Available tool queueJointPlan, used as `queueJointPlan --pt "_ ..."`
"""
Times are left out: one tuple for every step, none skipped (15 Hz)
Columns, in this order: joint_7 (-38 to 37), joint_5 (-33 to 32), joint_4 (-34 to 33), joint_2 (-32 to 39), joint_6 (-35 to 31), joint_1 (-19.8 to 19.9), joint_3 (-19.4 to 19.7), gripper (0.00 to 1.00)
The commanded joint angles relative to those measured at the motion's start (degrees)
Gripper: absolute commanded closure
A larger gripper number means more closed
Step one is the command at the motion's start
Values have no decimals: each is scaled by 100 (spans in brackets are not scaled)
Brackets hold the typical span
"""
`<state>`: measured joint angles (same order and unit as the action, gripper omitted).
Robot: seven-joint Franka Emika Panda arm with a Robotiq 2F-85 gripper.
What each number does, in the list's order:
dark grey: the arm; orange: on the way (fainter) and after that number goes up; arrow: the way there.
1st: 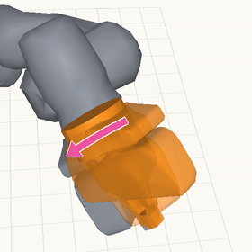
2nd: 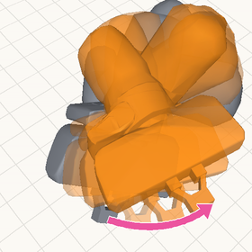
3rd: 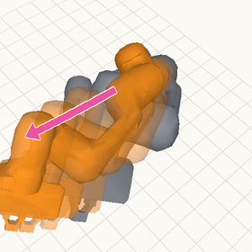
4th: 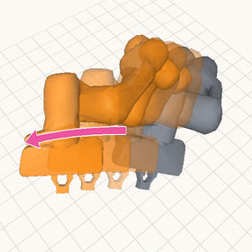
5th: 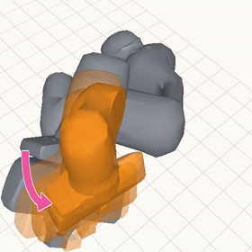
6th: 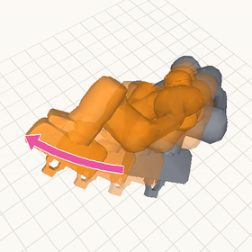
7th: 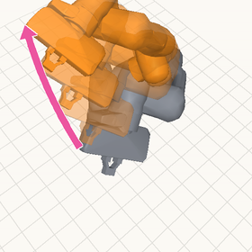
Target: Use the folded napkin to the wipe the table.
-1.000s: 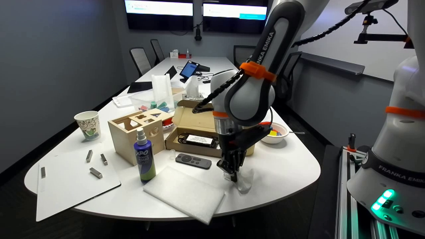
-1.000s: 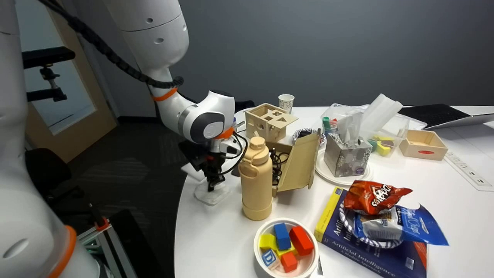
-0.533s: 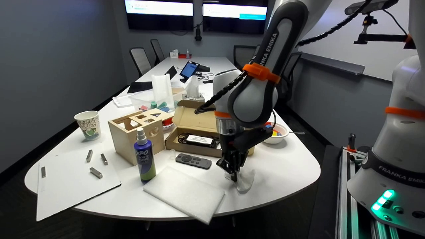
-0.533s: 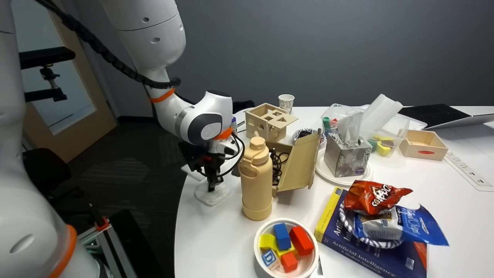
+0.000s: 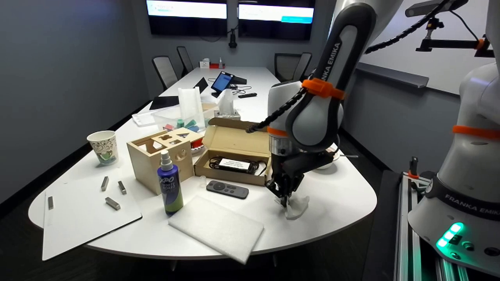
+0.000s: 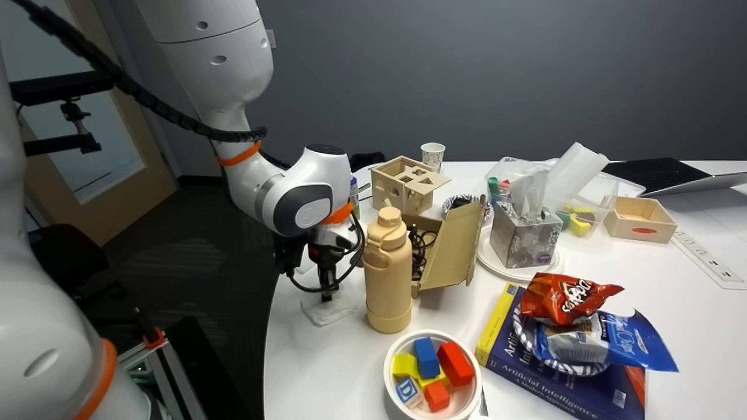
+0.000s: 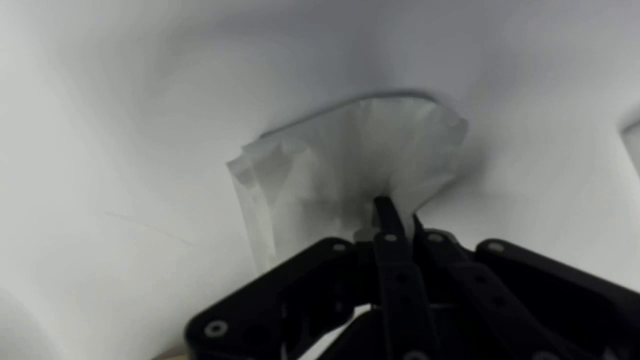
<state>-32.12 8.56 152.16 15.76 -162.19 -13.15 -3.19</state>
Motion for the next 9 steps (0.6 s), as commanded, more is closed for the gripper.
queueJointPlan --pt "-472 -129 617 -27 -394 -169 369 100" --pt "-597 -189 694 -39 -406 -206 457 100" --pt "-676 -206 763 -70 -373 -216 496 100" --pt "-749 -232 811 -79 -343 -218 533 100" --pt "-730 -210 524 122 -153 -164 502 100" --pt "-646 -136 523 103 -48 -93 429 100" --pt "-493 -46 517 57 22 -19 313 100" --pt "-435 -36 507 40 46 0 271 100" --pt "-274 35 497 -7 96 67 170 100"
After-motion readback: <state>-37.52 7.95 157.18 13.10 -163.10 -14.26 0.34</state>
